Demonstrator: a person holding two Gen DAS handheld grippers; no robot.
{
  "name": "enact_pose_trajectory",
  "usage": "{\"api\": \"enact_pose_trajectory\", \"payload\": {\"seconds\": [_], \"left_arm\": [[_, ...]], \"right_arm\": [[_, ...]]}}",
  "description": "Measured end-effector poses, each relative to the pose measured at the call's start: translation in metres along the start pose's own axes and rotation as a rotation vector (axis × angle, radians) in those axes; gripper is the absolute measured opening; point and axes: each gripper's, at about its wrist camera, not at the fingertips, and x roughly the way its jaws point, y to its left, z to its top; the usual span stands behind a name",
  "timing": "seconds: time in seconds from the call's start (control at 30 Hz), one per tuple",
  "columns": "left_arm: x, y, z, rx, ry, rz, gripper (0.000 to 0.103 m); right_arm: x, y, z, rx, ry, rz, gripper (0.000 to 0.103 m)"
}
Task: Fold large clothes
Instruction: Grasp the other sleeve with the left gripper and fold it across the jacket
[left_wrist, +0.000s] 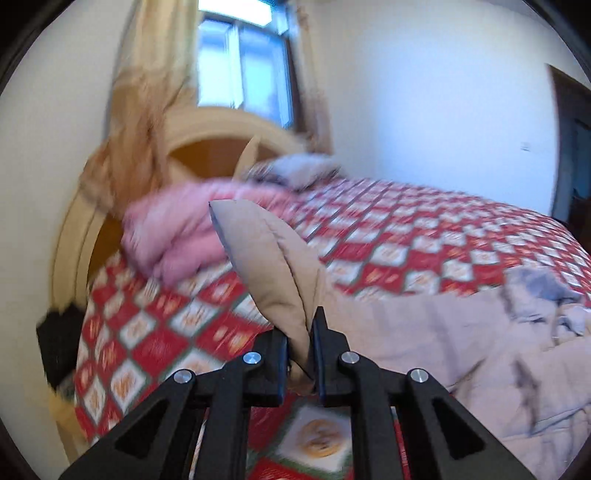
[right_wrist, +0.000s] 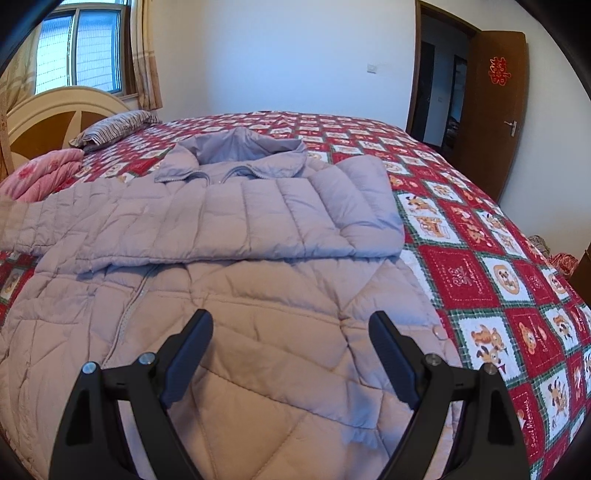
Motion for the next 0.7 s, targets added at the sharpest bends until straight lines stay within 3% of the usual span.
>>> {"api": "enact_pose_trajectory", "payload": {"seconds": [0.2, 0.3, 0.47, 0.5, 0.53, 0.6, 0.7], "left_arm": [[-0.034, -0.098, 0.016, 0.105, -0.072, -0.154, 0.011], [-0.05, -0.151, 0.011, 0.142, -0.073, -0.282, 0.011], [-0.081, -0.23, -0.006, 0.211, -0.108, -0.403, 0.014], [-0.082, -0.243, -0.008, 0.221, -0.088, -0.43, 0.027], [-0.082, -0.252, -0.011, 0.229, -0.071, -0.446, 0.055], [-0.087, -0.267, -0.016, 0.235, -0.097, -0.417, 0.091], [-0.094, -0.278, -0.026, 0.278, -0.166, -0.381, 0.091]], "right_arm": [[-0.008, -0.008, 0.0, 0.031, -0.014, 0.008, 0.088], [-0.014, -0.015, -0.001, 0.036, -0.024, -0.002, 0.088], [-0.017, -0.031, -0.005, 0.072, -0.024, -0.024, 0.088], [-0.016, -0.035, -0.006, 0.081, -0.02, -0.026, 0.088], [-0.016, -0.037, -0.007, 0.085, -0.017, -0.028, 0.088], [-0.014, -0.04, -0.009, 0.09, -0.008, -0.032, 0.088], [-0.012, -0.043, -0.011, 0.096, 0.002, -0.032, 0.088]]}}
